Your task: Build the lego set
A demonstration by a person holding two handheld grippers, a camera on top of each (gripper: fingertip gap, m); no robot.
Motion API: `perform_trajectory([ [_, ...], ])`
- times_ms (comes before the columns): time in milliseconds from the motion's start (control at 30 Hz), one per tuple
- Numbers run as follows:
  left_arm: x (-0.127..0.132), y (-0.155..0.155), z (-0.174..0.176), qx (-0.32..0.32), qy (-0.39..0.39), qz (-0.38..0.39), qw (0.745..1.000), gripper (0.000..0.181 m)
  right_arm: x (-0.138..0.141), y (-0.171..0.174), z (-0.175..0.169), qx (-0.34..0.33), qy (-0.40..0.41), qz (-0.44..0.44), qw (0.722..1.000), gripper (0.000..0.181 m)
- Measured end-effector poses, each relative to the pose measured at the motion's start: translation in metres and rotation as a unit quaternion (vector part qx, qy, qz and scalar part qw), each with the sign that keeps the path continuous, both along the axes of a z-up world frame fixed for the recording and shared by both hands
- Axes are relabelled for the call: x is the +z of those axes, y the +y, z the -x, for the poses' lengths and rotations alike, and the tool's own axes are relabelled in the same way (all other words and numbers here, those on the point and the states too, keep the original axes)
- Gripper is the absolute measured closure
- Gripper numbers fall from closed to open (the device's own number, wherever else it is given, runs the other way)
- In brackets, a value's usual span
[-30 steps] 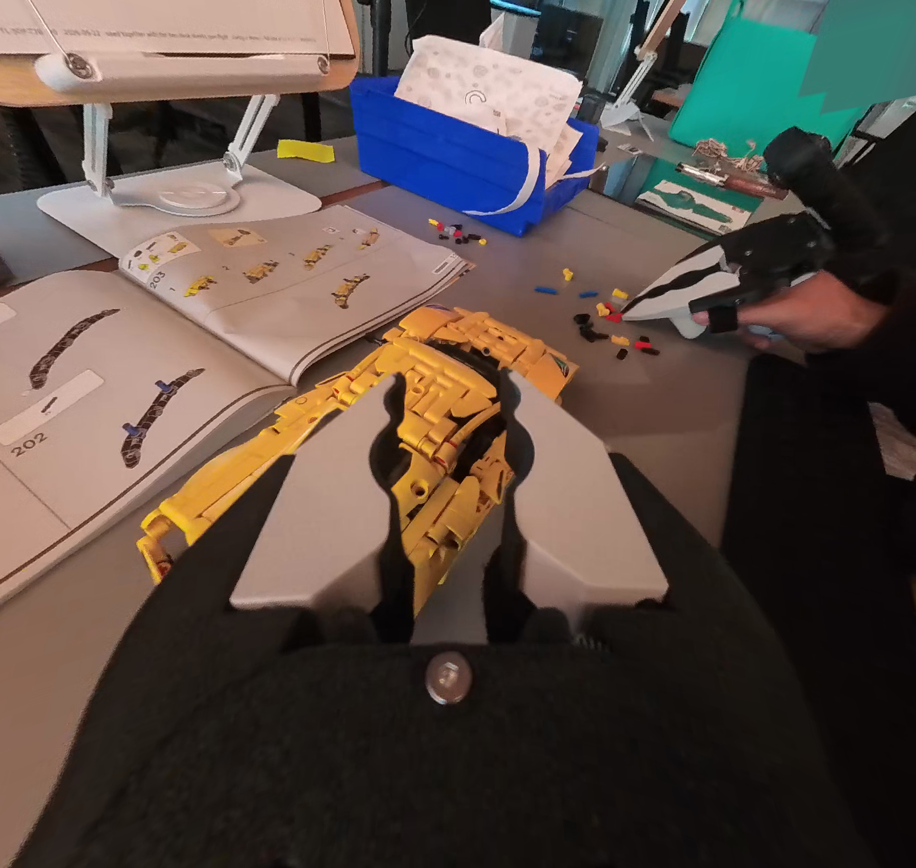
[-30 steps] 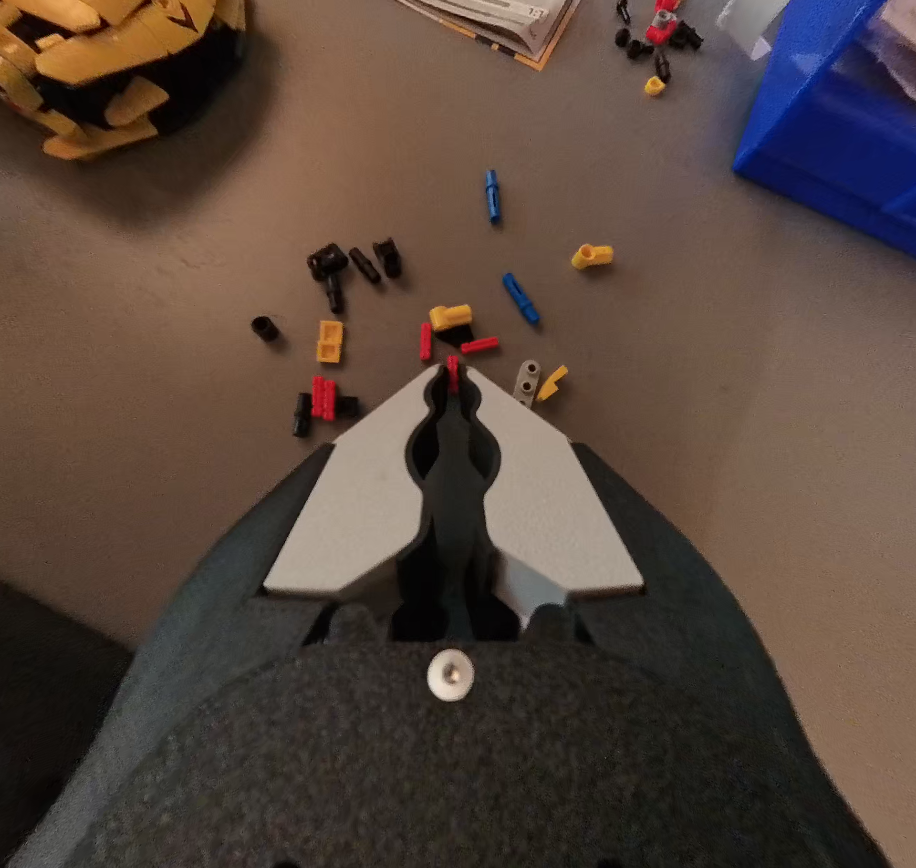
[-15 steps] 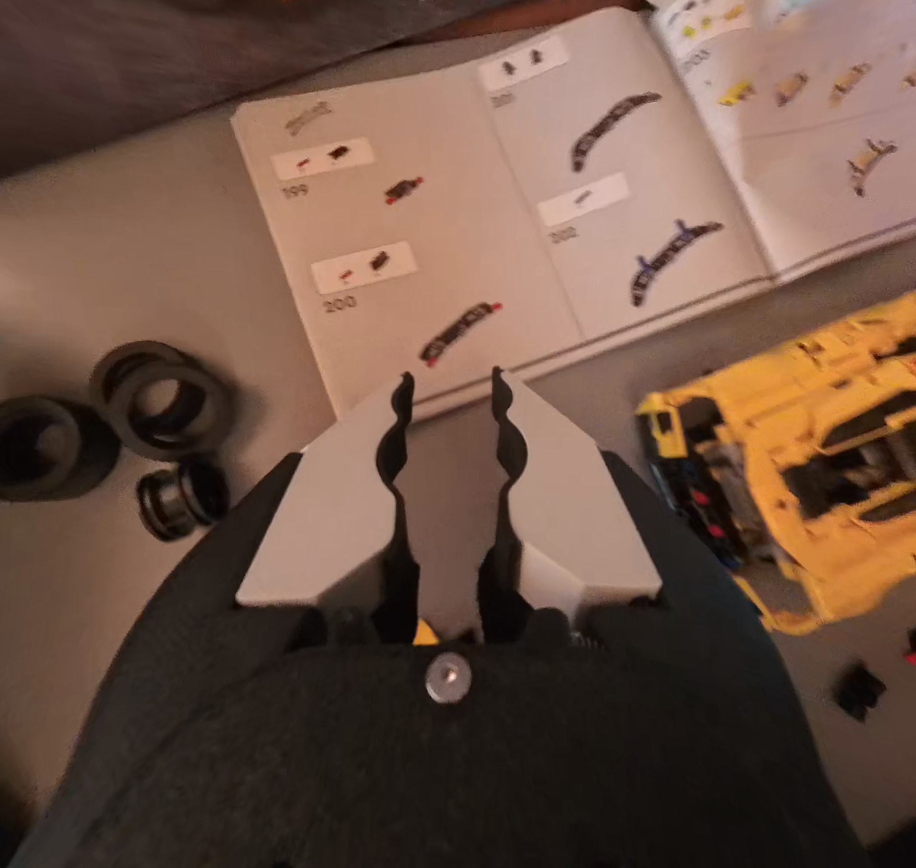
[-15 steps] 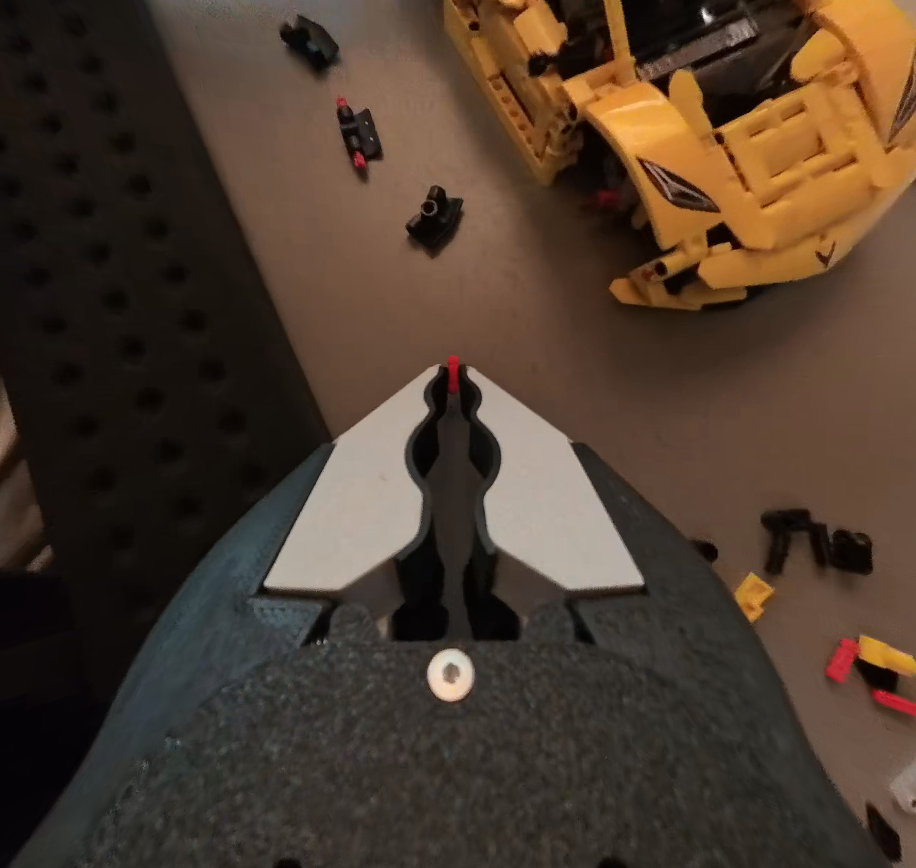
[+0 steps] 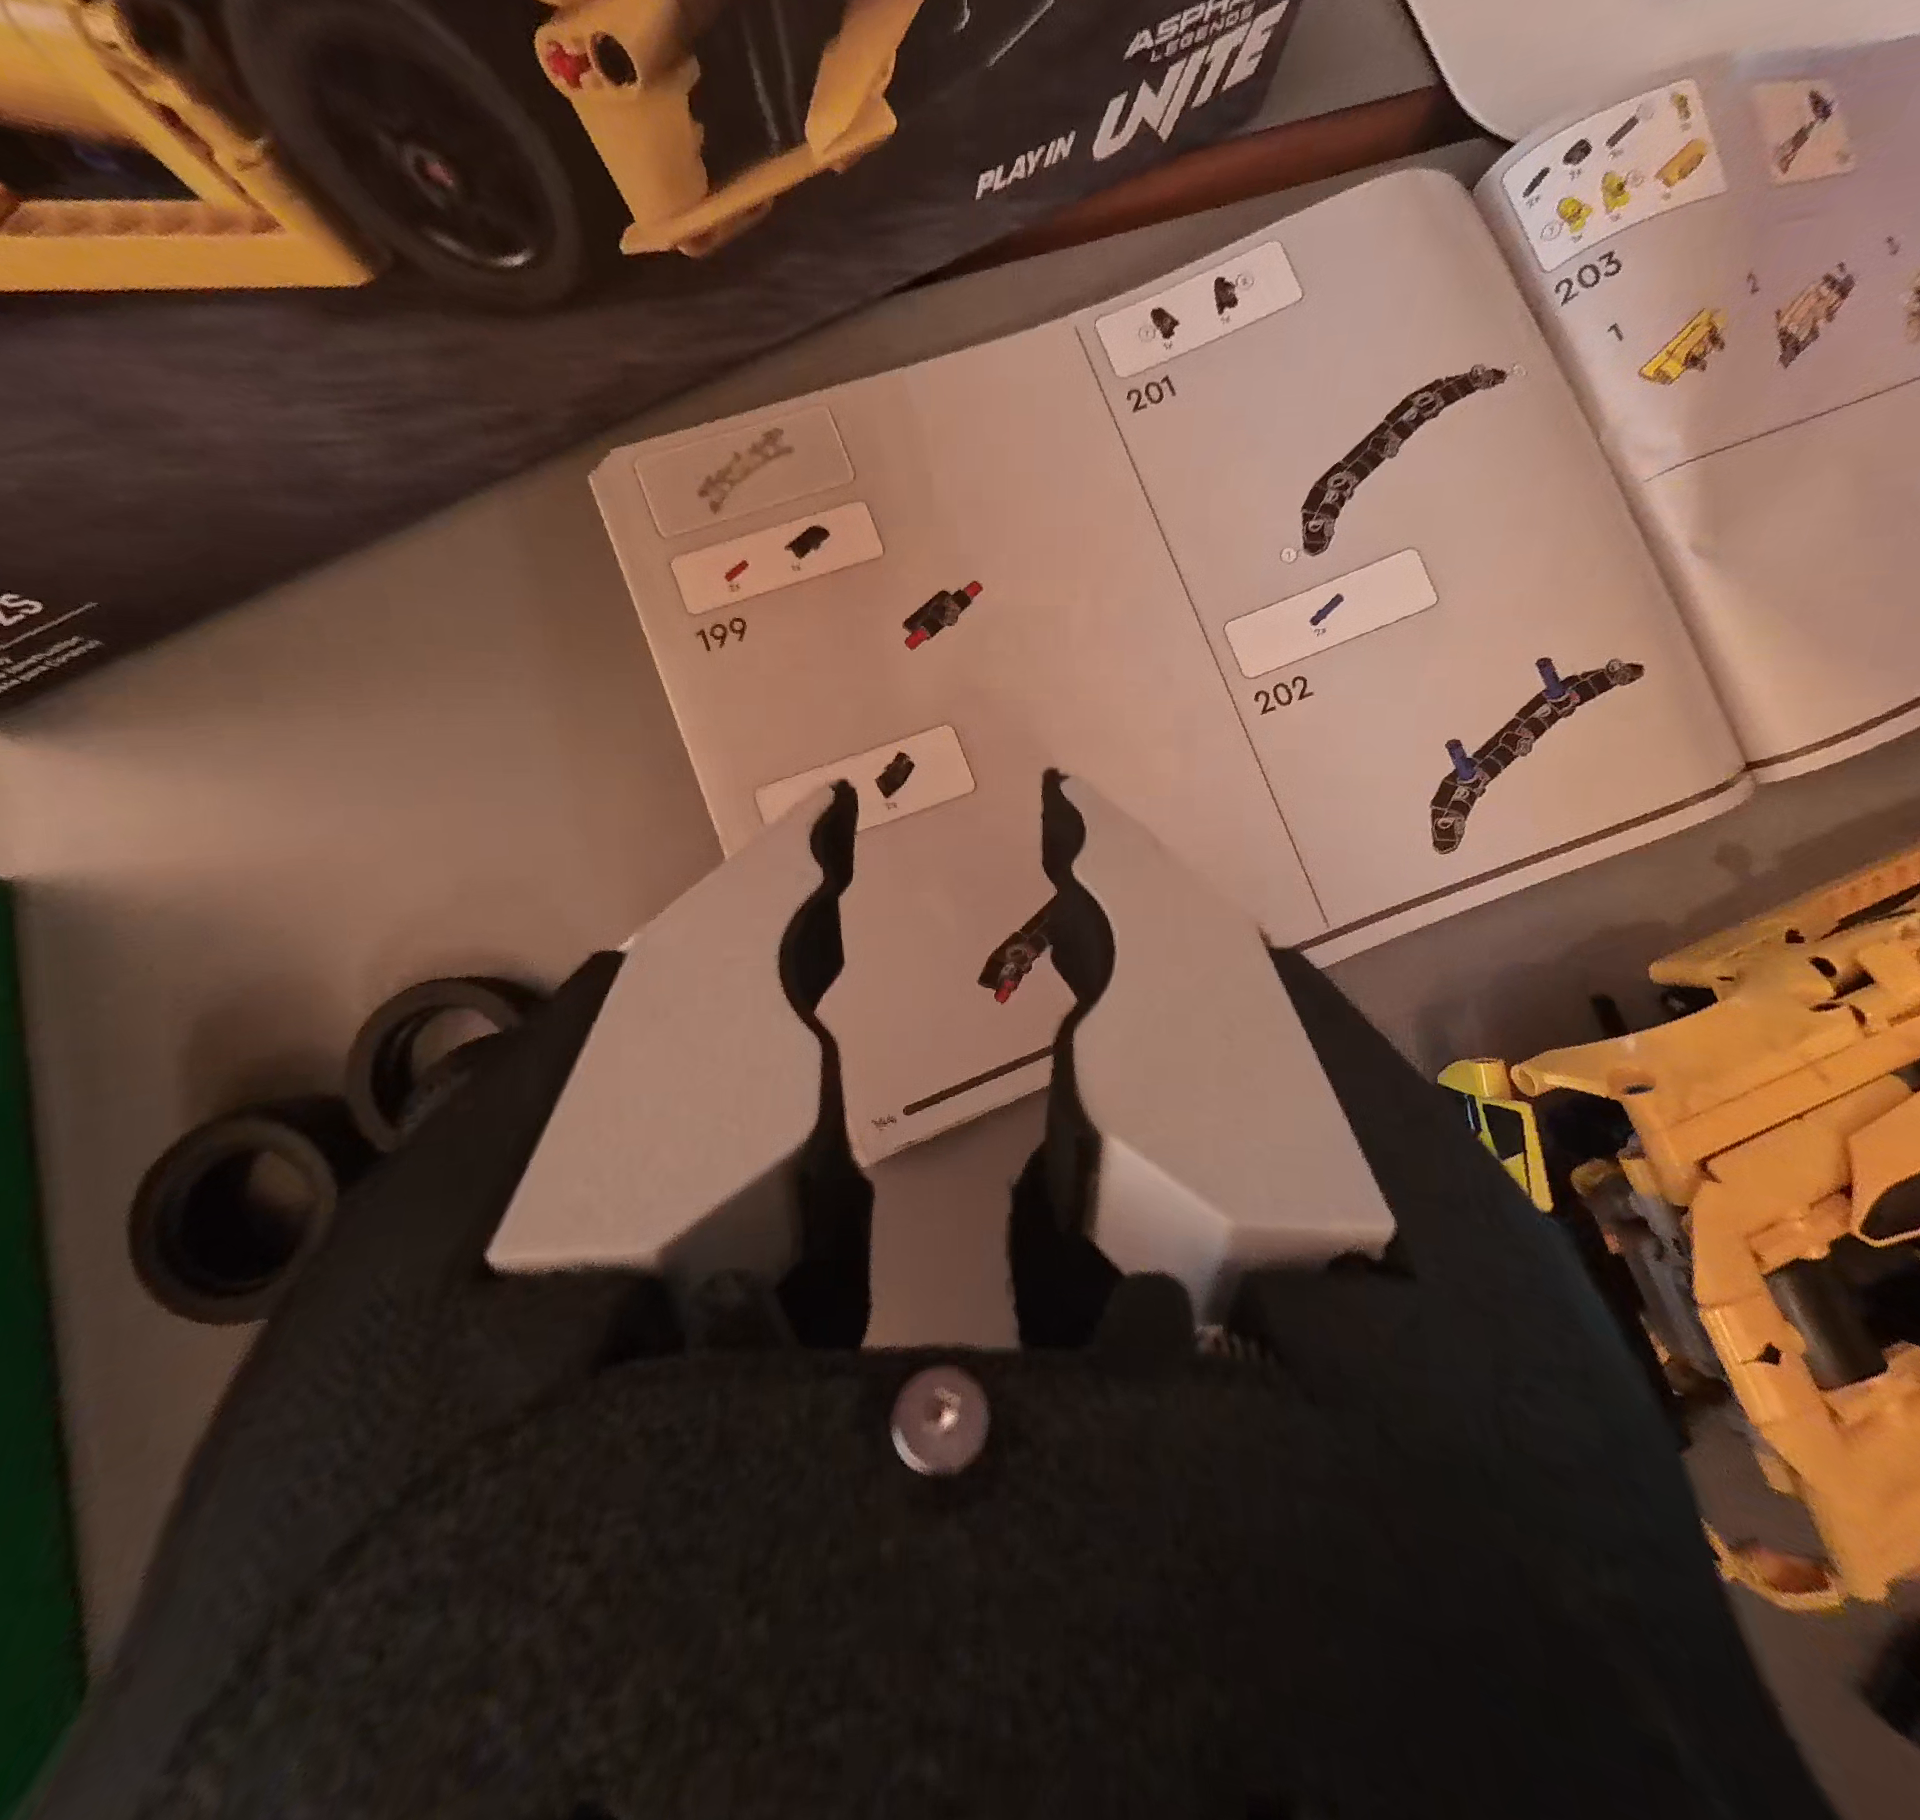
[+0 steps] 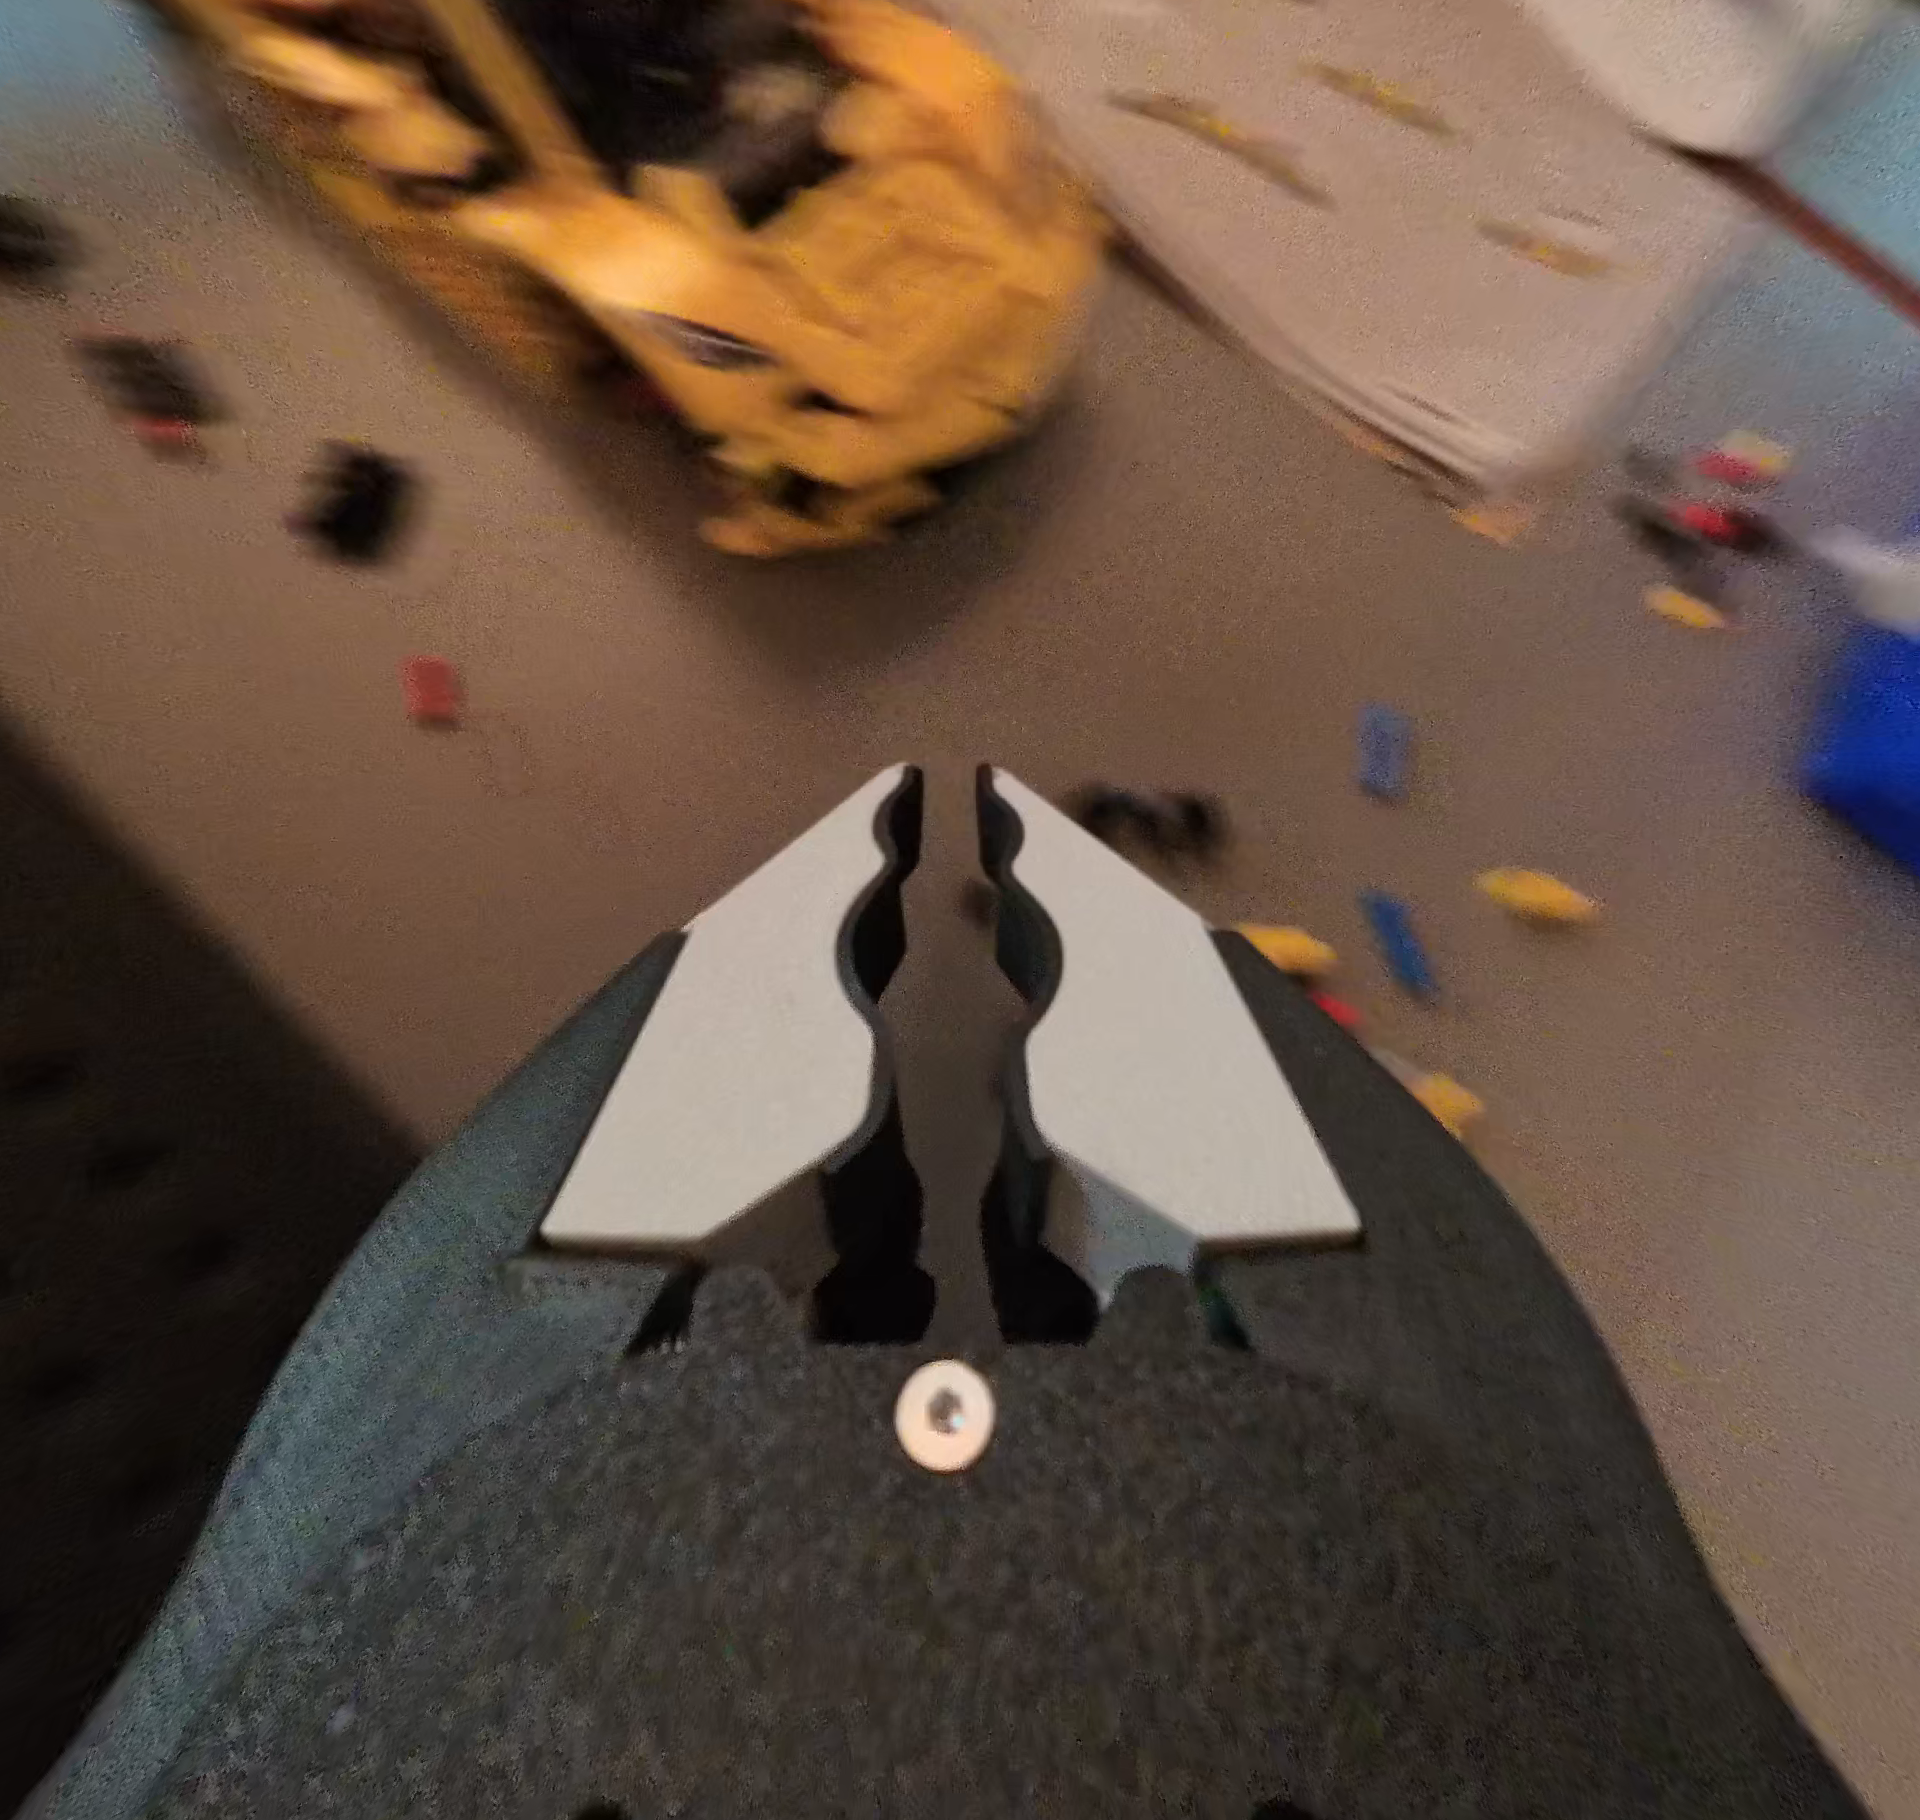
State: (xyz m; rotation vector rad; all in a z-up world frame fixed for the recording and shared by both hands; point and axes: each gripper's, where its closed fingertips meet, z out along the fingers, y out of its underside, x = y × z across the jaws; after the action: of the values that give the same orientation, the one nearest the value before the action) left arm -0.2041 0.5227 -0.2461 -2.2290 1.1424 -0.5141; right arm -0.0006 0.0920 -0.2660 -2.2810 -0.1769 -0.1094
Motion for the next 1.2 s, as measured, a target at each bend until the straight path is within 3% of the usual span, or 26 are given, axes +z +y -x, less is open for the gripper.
perform_trajectory([
  [100,-0.001,-0.003,0.002,0.001,-0.010,0.009,1.000,0.145,-0.005,-0.023,-0.070,-0.079,-0.048,0.009,0.996,0.166],
  [200,-0.001,-0.007,0.002,-0.001,-0.019,0.016,1.000,0.145,-0.010,-0.025,-0.088,-0.068,-0.030,0.002,0.997,0.166],
  [333,-0.001,-0.018,-0.004,-0.021,-0.026,0.028,0.999,0.145,-0.019,-0.024,-0.088,-0.034,0.028,0.011,0.999,0.165],
  [500,0.001,-0.018,-0.006,-0.022,-0.025,0.025,0.999,0.145,-0.031,-0.028,-0.094,-0.039,0.025,0.022,0.999,0.162],
  [567,0.002,-0.019,-0.007,-0.022,-0.026,0.025,0.999,0.145,-0.031,-0.026,-0.092,-0.032,0.031,0.012,0.999,0.166],
  [633,0.002,-0.021,-0.008,-0.025,-0.026,0.025,0.999,0.145,-0.032,-0.028,-0.090,-0.026,0.034,0.018,0.999,0.181],
  [700,0.003,-0.021,-0.007,-0.025,-0.026,0.023,0.999,0.145,-0.031,-0.030,-0.093,-0.030,0.023,0.022,0.999,0.181],
  [900,0.009,-0.018,-0.005,-0.019,-0.036,0.018,0.999,0.145,-0.016,-0.037,-0.086,-0.017,0.029,0.005,0.999,0.168],
  [1100,0.007,-0.018,-0.005,-0.018,-0.034,0.022,0.999,0.145,-0.034,-0.039,-0.078,-0.020,0.064,0.034,0.997,0.159],
  [1200,0.006,-0.019,-0.004,-0.017,-0.035,0.023,0.999,0.145,-0.035,-0.038,-0.080,-0.023,0.040,0.029,0.999,0.174],
])
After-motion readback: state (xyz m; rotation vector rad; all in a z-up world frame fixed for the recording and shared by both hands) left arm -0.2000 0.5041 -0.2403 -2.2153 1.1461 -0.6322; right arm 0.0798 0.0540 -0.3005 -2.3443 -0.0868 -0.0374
